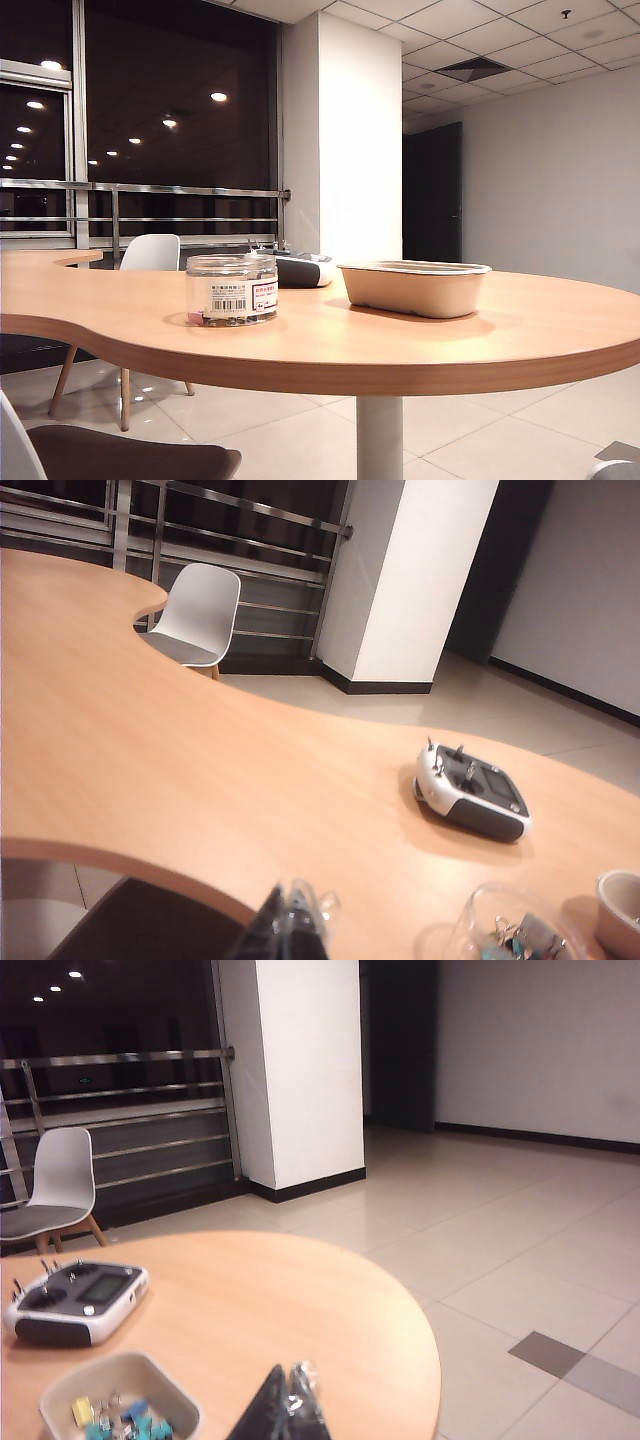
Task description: Pick up the box filled with clips, pour some clips from it into the rectangular paper box, and then put the clip box back on the table.
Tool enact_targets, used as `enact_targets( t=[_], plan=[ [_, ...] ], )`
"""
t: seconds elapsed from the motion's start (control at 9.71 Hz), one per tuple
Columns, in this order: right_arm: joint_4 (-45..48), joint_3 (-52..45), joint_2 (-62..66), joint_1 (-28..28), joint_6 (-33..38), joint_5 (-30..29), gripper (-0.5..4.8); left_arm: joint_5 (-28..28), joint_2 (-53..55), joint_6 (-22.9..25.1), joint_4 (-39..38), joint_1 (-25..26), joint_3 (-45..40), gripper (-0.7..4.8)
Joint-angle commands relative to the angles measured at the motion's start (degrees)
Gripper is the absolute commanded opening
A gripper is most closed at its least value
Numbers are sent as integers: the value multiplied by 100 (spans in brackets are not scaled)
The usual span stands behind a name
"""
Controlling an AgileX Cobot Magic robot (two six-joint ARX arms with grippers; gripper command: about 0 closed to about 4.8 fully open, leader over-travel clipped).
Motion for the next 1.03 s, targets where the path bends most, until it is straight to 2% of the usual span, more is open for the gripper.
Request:
enact_targets(
  t=[0.1,0.21,0.31,0.41,0.62,0.82,1.03],
  plan=[
    [101,1032,1128,9,-13,17,-6,-26,1095,-83,59,0,1034,-6],
    [94,1598,1821,9,-15,-44,-6,-83,1956,-151,55,0,1781,-6],
    [70,2656,3230,20,-9,-175,-6,306,3939,-542,44,-4,3237,-6],
    [72,3239,4164,264,44,-411,-6,1397,5705,-715,-564,-24,4433,-6],
    [94,3268,4426,415,-205,-599,-6,1816,6301,-748,-949,-48,4876,-6],
    [92,3279,5025,599,-216,-1209,-6,1849,7431,-693,-1209,-448,5473,-6],
    [107,3289,5215,634,-212,-1187,-5,1845,7925,-466,-1211,-772,5622,2]
  ],
)
